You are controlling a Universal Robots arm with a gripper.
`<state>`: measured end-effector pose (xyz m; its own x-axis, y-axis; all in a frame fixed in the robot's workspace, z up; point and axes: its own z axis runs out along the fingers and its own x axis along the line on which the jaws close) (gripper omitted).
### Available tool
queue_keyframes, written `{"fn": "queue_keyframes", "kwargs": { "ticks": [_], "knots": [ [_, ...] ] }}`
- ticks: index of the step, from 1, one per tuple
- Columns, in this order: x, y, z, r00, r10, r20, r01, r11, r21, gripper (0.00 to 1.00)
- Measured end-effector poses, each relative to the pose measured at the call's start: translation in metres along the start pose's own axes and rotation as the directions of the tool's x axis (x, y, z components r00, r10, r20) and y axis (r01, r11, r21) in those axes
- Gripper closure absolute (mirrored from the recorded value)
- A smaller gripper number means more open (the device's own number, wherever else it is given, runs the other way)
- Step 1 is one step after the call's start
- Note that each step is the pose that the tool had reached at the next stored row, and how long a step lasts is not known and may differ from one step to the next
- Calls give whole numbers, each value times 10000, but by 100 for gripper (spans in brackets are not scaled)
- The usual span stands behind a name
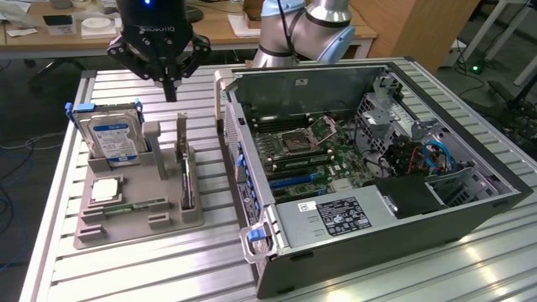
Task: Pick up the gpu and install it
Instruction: 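Reach for the gpu, then pick up the gpu and move the gpu toward the slot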
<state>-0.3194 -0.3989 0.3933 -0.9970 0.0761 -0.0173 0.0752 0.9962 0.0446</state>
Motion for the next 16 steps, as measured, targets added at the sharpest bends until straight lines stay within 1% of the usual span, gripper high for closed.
{"fn": "queue_keyframes", "kwargs": {
  "ticks": [16],
  "knots": [
    [3, 0, 0, 10000, 0, 0, 0, 10000, -1, 90]
  ]
}}
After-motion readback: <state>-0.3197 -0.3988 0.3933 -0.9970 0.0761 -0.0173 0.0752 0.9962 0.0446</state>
